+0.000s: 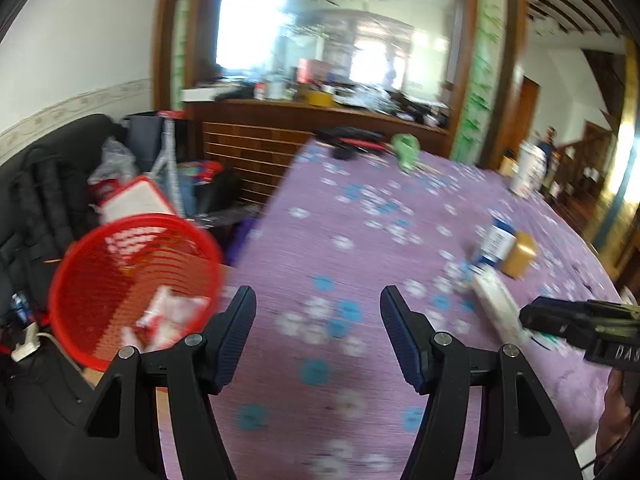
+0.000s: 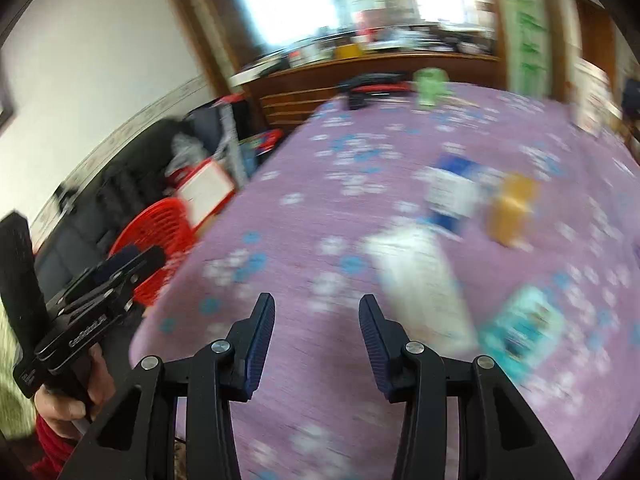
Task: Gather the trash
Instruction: 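Return both tools to the table over the remaining items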
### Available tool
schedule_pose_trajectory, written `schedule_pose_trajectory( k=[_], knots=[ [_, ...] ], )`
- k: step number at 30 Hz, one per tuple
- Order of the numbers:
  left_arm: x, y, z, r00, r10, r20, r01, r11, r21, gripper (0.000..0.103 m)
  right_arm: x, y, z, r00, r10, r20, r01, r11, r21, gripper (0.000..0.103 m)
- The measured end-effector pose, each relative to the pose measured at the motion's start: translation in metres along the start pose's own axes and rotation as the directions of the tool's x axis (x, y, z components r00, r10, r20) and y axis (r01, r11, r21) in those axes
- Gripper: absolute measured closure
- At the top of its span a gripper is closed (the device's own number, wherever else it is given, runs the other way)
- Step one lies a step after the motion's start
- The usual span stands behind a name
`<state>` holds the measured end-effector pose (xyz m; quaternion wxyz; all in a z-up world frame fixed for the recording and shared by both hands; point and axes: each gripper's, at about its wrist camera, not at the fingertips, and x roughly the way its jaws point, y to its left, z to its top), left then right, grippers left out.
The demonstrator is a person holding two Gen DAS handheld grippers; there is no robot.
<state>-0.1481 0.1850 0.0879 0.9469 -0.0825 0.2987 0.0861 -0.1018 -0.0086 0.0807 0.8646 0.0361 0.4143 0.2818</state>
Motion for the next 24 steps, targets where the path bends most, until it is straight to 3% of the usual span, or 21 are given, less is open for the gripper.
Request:
schedule_pose_trajectory(
  k=[4,8,15,19,24],
  knots=[
    [0.015,-0.044,-0.005,0.994,-0.080,-0.068,0.083,0.996,0.042,0.039,-0.032,-0.066,-0.015,0.997,-0.075,0.036,0.068,0.986,0.155,0.054],
    [0.039,-0.089,-0.008,0.975,-0.155,-0.162,0.167,0.984,0.064,0.031,-0.055,-0.112,-0.028,0.993,-0.102,0.060,0.082,0.959,0.272,0.053],
    [0.091,-0.138,-0.019,0.908,-0.248,-0.337,0.247,0.968,-0.045,0.031,-0.075,-0.140,-0.040,0.991,-0.091,0.101,0.055,0.948,0.313,0.050],
    [0.113,-0.156,-0.020,0.893,-0.260,-0.368,0.244,0.966,-0.090,0.031,-0.080,-0.151,-0.047,0.990,-0.088,0.113,0.047,0.945,0.325,0.049],
    [0.134,-0.169,-0.014,0.889,-0.270,-0.371,0.245,0.963,-0.115,0.031,-0.082,-0.164,-0.052,0.989,-0.091,0.114,0.046,0.936,0.350,0.049]
  ],
)
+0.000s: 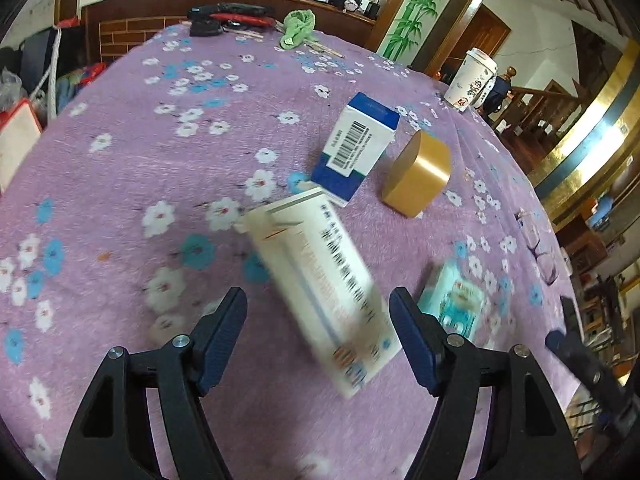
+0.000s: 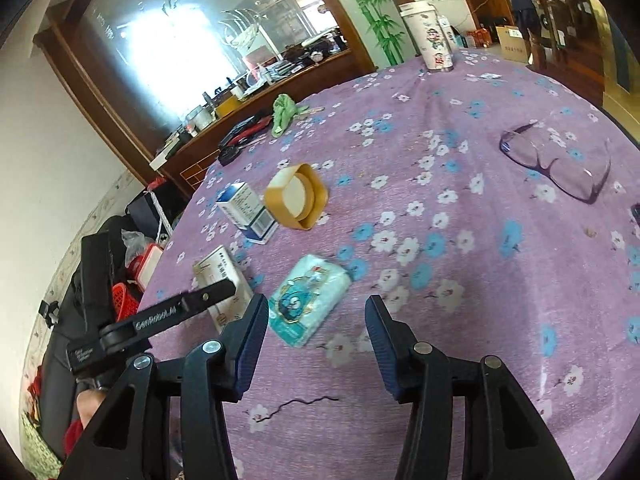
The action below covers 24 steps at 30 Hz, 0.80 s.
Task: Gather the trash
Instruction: 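Return both tools to the table over the remaining items, then grasp the white medicine box with the left tool while the right tool grasps the teal wipes packet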
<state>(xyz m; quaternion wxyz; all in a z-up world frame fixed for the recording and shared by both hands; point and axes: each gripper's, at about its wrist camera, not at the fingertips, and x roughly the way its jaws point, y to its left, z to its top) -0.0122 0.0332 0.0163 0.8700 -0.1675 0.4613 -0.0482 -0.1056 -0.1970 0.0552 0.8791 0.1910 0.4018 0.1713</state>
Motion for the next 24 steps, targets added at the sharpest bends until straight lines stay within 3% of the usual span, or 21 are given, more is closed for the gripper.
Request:
schedule_pose_trajectory(
  k=[1,3,6,8,12,16,24],
  knots=[
    [0.003,-0.001,0.002,1.000,-0.007,-0.003,0.007,1.000,-0.004,0.034,0.000,-0.002,0.000,1.000,-0.002,-0.001,0.002,1.000,0.004,0.049],
    [0.010,-0.004,0.005,1.000,-0.014,-0.010,0.014,1.000,-0.001,0.057,0.001,-0.005,-0.001,1.000,-0.006,-0.003,0.006,1.000,0.012,0.049],
    [0.012,-0.009,0.008,0.998,-0.057,-0.003,0.057,0.998,-0.002,0.073,0.004,-0.009,0.000,1.000,-0.016,-0.011,0.016,1.000,0.020,0.049],
    [0.009,-0.013,0.006,0.999,-0.047,0.017,0.047,0.999,0.026,0.084,0.010,-0.010,-0.001,0.999,-0.020,-0.025,0.021,0.999,0.027,0.049],
    [-0.002,-0.015,0.003,0.997,-0.046,0.058,0.041,0.996,0.075,0.091,0.023,-0.006,-0.003,0.998,-0.028,-0.059,0.029,0.999,0.029,0.049],
    [-0.021,-0.009,-0.001,0.993,-0.024,0.115,0.012,0.995,0.101,0.091,0.041,0.000,-0.005,0.994,-0.042,-0.098,0.044,0.999,0.021,0.042],
    [-0.068,0.012,-0.016,0.966,0.051,0.253,-0.092,0.984,0.152,0.091,0.074,0.029,-0.005,0.984,-0.104,-0.143,0.099,0.994,-0.044,0.031]
  ],
)
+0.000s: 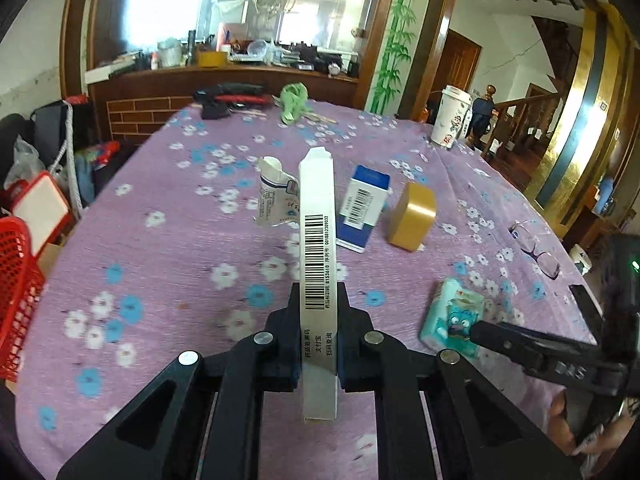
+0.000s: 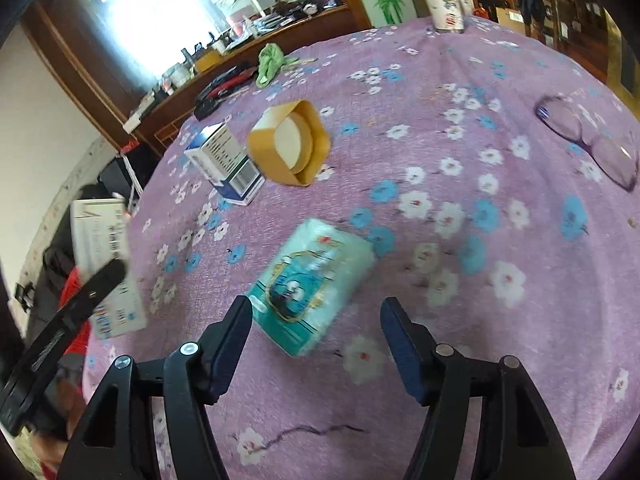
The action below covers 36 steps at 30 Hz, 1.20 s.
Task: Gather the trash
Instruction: 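Grasp the white medicine box with the left tool while the right tool grasps the teal wipes packet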
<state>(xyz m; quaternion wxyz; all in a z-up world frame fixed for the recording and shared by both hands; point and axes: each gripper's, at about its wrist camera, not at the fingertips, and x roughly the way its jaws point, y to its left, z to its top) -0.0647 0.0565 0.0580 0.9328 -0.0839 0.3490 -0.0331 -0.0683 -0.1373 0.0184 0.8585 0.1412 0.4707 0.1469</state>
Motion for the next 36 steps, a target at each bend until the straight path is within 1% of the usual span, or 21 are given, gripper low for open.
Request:
schedule_pose_trajectory(
  k=[3,5,8,9,10,11,13,15,17,19,22,23,24,26,28,33,36],
  knots=[
    [-0.005,0.008,-0.004,1.000,0.006,0.008,-0.006,1.000,-0.005,0.091,0.014,0.017,0.005,0.999,-0.051,-0.009,0.050,0.998,-0.046,0.030],
    [-0.007,0.014,-0.007,1.000,0.010,0.006,-0.010,1.000,-0.010,0.091,0.024,0.030,0.008,0.995,-0.103,-0.009,0.102,0.991,-0.090,0.029],
    [-0.007,0.021,-0.012,1.000,0.003,-0.003,-0.004,1.000,-0.024,0.091,0.037,0.047,0.008,0.983,-0.182,0.003,0.180,0.969,-0.169,0.029],
    [-0.008,0.022,-0.014,1.000,0.006,-0.003,-0.006,1.000,-0.025,0.091,0.039,0.049,0.007,0.980,-0.197,0.005,0.195,0.965,-0.178,0.030],
    [-0.008,0.024,-0.014,1.000,0.006,-0.002,-0.006,1.000,-0.028,0.091,0.040,0.049,0.005,0.977,-0.215,0.013,0.213,0.959,-0.186,0.035],
    [-0.009,0.024,-0.016,1.000,0.004,-0.001,-0.004,1.000,-0.030,0.091,0.039,0.049,0.004,0.974,-0.226,0.021,0.226,0.956,-0.190,0.044],
    [-0.010,0.026,-0.017,1.000,0.005,0.000,-0.005,0.999,-0.033,0.091,0.034,0.044,0.002,0.972,-0.233,0.030,0.234,0.954,-0.188,0.048],
    [-0.011,0.026,-0.018,1.000,0.004,0.000,-0.004,0.999,-0.033,0.091,0.030,0.038,0.001,0.976,-0.214,0.031,0.216,0.960,-0.177,0.051],
    [-0.011,0.025,-0.019,1.000,0.004,0.002,-0.003,0.999,-0.032,0.091,0.022,0.034,-0.003,0.978,-0.202,0.045,0.207,0.962,-0.179,0.062],
    [-0.011,0.021,-0.019,1.000,0.000,0.000,0.000,1.000,-0.026,0.091,0.012,0.031,-0.006,0.981,-0.181,0.066,0.190,0.966,-0.173,0.068],
    [-0.011,0.015,-0.020,1.000,0.002,-0.002,-0.002,1.000,-0.011,0.091,0.007,0.029,-0.009,0.986,-0.156,0.051,0.163,0.971,-0.173,0.068],
    [-0.011,0.014,-0.021,1.000,0.002,-0.007,-0.002,1.000,-0.008,0.091,0.007,0.029,-0.011,0.987,-0.154,0.050,0.160,0.972,-0.173,0.066],
    [-0.011,0.013,-0.022,1.000,0.002,-0.012,-0.002,1.000,-0.009,0.091,0.006,0.029,-0.011,0.986,-0.157,0.052,0.164,0.971,-0.175,0.063],
    [-0.007,0.013,-0.023,0.999,0.000,-0.035,0.000,1.000,-0.002,0.091,0.008,0.027,-0.013,0.984,-0.170,0.045,0.176,0.969,-0.174,0.054],
    [-0.004,0.012,-0.025,0.999,0.010,-0.052,-0.010,1.000,0.006,0.091,0.009,0.025,-0.014,0.985,-0.171,0.032,0.174,0.970,-0.172,0.049],
    [0.007,0.012,-0.031,0.995,0.022,-0.097,-0.021,1.000,0.009,0.090,0.010,0.022,-0.018,0.984,-0.177,0.036,0.180,0.966,-0.185,0.049],
    [0.014,0.013,-0.035,0.991,0.025,-0.132,-0.024,1.000,0.004,0.087,0.010,0.025,-0.020,0.981,-0.190,0.036,0.193,0.957,-0.215,0.049]
  ],
)
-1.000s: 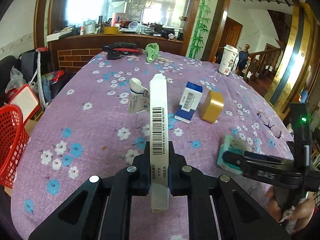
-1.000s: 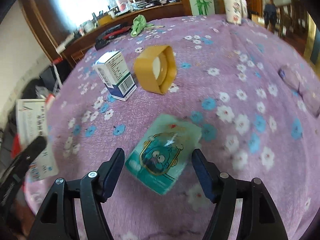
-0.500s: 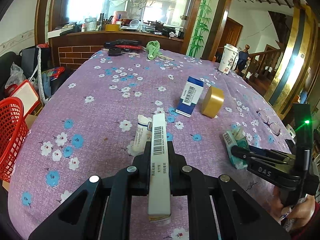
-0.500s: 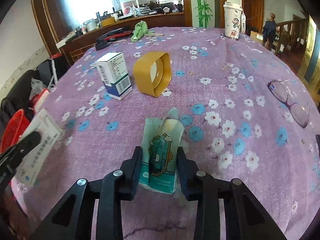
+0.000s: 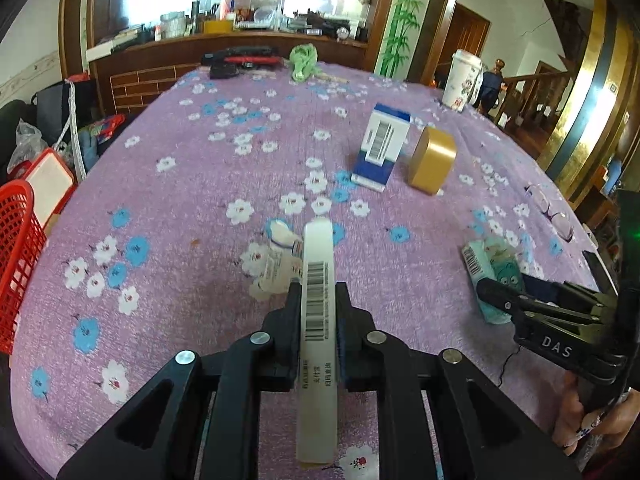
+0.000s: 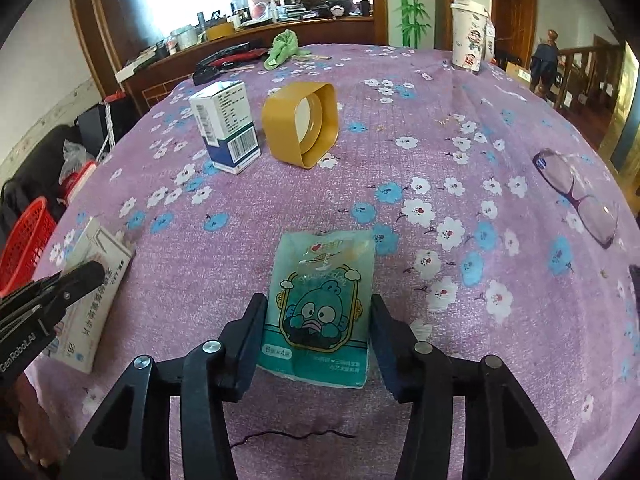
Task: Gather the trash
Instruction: 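Grasp the white medicine box with the left tool while the right tool grasps the teal wipes packet, then lift the medicine box and wipes packet and turn toward the red wastebasket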
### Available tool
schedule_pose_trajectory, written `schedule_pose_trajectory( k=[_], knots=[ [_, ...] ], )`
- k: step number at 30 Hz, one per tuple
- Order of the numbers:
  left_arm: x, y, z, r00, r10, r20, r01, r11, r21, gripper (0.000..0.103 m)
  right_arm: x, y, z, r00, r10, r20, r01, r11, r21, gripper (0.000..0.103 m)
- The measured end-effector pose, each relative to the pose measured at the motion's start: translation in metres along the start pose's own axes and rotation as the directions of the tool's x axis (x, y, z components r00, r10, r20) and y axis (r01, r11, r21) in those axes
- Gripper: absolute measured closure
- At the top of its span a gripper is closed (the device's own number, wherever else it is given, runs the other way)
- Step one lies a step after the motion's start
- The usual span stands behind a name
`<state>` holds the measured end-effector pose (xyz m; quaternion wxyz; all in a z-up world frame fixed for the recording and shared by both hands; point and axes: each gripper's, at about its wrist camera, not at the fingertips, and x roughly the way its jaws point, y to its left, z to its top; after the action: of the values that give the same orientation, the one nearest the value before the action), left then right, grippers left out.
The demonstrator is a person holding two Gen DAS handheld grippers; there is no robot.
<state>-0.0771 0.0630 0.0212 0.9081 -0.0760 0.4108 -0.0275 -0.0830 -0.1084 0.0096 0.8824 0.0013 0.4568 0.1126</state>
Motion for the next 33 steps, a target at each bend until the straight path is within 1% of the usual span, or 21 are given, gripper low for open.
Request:
schedule_pose_trajectory(
  k=[4,6,8,9,11,13,16,18,20,25,33],
  knots=[
    [0.004,0.002,-0.003,1.000,0.010,-0.017,-0.010,1.000,0.000,0.086,-0.001,0.002,-0.002,1.000,-0.019,0.002,0.019,0.999,-0.026,0.049],
    [0.004,0.002,-0.004,1.000,0.013,-0.023,-0.012,1.000,0.001,0.086,-0.001,0.002,-0.003,1.000,-0.020,0.005,0.020,1.000,-0.024,0.051],
    [0.005,0.002,-0.007,0.999,0.020,-0.028,-0.020,1.000,0.008,0.087,-0.003,0.002,-0.004,1.000,-0.012,0.013,0.012,1.000,-0.027,0.057],
    [0.006,0.002,-0.009,0.999,0.023,-0.028,-0.022,1.000,0.011,0.091,-0.004,0.002,-0.004,1.000,-0.011,0.017,0.011,1.000,-0.027,0.060],
    [0.004,0.002,-0.011,0.999,0.036,-0.017,-0.035,0.999,0.021,0.091,-0.010,0.004,-0.003,0.999,-0.013,0.038,0.014,1.000,-0.027,0.069],
    [0.001,0.000,-0.012,0.999,0.041,-0.003,-0.041,0.999,0.033,0.091,-0.014,0.005,-0.002,0.999,0.005,0.042,-0.004,1.000,-0.020,0.072],
    [-0.008,-0.003,-0.010,0.999,0.025,0.029,-0.026,0.999,0.038,0.091,-0.018,0.006,-0.002,0.998,0.044,0.049,-0.043,0.999,-0.010,0.072],
    [-0.015,-0.005,-0.008,0.998,0.027,0.055,-0.030,0.999,0.045,0.091,-0.021,0.008,-0.002,0.996,0.068,0.060,-0.067,0.998,-0.004,0.072],
    [-0.021,-0.006,-0.006,0.997,0.024,0.073,-0.027,0.999,0.047,0.091,-0.028,0.010,-0.002,0.991,0.104,0.082,-0.104,0.995,-0.001,0.072],
    [-0.029,-0.008,-0.003,0.995,0.022,0.096,-0.027,0.998,0.051,0.091,-0.041,0.019,0.001,0.984,0.132,0.119,-0.130,0.991,-0.020,0.072],
    [-0.031,-0.010,-0.002,0.995,0.021,0.101,-0.026,0.998,0.054,0.091,-0.041,0.021,0.001,0.984,0.140,0.112,-0.138,0.990,-0.018,0.072]
  ],
)
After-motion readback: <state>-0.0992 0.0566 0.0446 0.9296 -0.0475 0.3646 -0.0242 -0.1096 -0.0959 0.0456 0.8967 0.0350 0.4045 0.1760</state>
